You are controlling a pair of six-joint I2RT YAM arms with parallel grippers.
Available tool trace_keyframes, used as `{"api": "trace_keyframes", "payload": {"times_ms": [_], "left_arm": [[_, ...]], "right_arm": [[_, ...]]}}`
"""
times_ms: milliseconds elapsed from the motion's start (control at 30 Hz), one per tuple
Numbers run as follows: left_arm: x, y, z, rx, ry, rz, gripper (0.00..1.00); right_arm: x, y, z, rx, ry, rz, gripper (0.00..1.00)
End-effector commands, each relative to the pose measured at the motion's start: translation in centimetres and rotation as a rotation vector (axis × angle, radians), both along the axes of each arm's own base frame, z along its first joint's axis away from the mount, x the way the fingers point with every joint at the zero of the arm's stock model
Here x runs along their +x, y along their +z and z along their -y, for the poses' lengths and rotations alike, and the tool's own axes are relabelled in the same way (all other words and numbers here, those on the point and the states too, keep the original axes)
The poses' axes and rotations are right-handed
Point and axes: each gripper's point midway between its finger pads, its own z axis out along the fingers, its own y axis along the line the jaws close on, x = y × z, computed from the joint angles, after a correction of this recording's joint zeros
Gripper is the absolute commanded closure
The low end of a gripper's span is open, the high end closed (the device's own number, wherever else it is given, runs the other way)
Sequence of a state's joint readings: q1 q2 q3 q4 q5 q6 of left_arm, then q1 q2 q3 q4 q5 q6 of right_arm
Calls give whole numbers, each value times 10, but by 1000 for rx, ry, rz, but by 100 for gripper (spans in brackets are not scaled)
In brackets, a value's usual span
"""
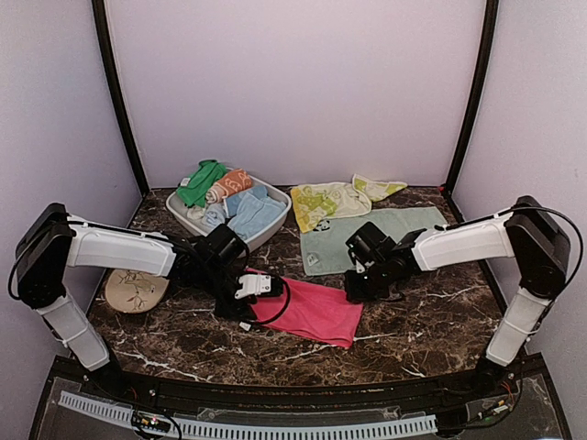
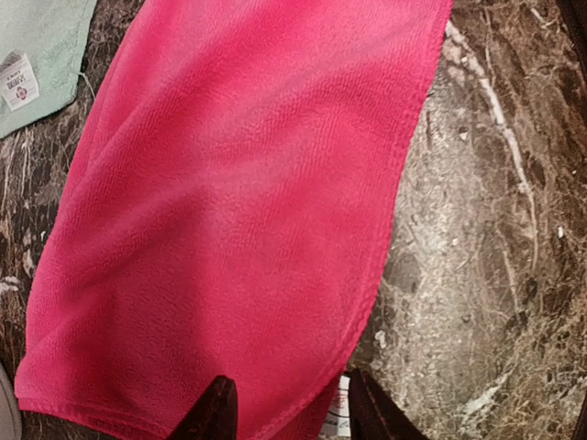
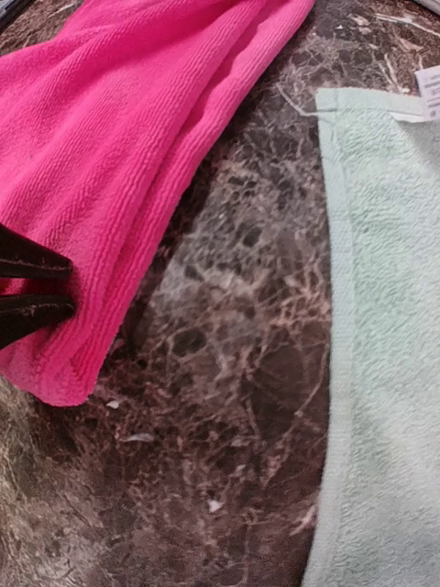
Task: Roll the towels
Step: Rotate the towel at the center of the board.
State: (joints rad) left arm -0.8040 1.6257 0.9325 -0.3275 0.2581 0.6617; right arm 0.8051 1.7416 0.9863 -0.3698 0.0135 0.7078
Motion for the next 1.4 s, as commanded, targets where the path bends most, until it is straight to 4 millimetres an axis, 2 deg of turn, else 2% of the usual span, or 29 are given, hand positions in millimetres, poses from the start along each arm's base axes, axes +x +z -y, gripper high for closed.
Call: {"api": "trace_keyframes", "payload": {"times_ms": [0, 133, 233, 300, 433, 533, 567, 600, 667, 767, 833, 900, 1000, 1167, 1267, 1367], "left_arm": [[13, -15, -16, 77, 7, 96, 57], [14, -26, -51, 127, 40, 95, 59], [21, -31, -74, 145, 88, 75, 60], [23, -28, -81, 146, 101, 81, 61], [18, 1, -70, 59, 80, 70, 55], [14, 24, -61, 7, 59, 57, 50], [12, 31, -59, -4, 60, 40, 50], [13, 39, -56, -16, 68, 27, 50], [15, 55, -48, -60, 77, 14, 50], [20, 64, -34, -109, 94, 0, 50], [24, 58, -26, -97, 101, 5, 51], [27, 38, -20, -47, 99, 21, 53], [38, 10, -18, 22, 121, 51, 58], [58, -19, -26, 113, 156, 115, 60], [68, -26, -28, 145, 172, 154, 62], [86, -29, -29, 172, 202, 222, 63]], "right_arm": [[-34, -29, 27, -48, 0, -81, 93], [-55, -39, 39, -61, -1, -109, 94], [-67, -40, 40, -58, 5, -122, 95], [-74, -38, 34, -46, 18, -124, 95], [-95, -28, 8, 6, 80, -148, 94], [-98, -5, -7, 9, 143, -139, 93], [-94, 3, -7, -7, 149, -128, 93], [-87, 21, -8, 2, 155, -89, 92], [-73, 45, -7, -1, 157, -53, 90], [-53, 57, -3, -32, 153, -32, 89], [-45, 51, -7, -70, 171, -42, 90], [-42, 39, -17, -68, 194, -63, 91], [-50, 11, -23, -79, 214, -95, 95], [-86, -27, -10, -103, 215, -145, 100], [-110, -34, -13, -83, 230, -158, 100], [-130, -27, -29, -37, 269, -138, 100]]}}
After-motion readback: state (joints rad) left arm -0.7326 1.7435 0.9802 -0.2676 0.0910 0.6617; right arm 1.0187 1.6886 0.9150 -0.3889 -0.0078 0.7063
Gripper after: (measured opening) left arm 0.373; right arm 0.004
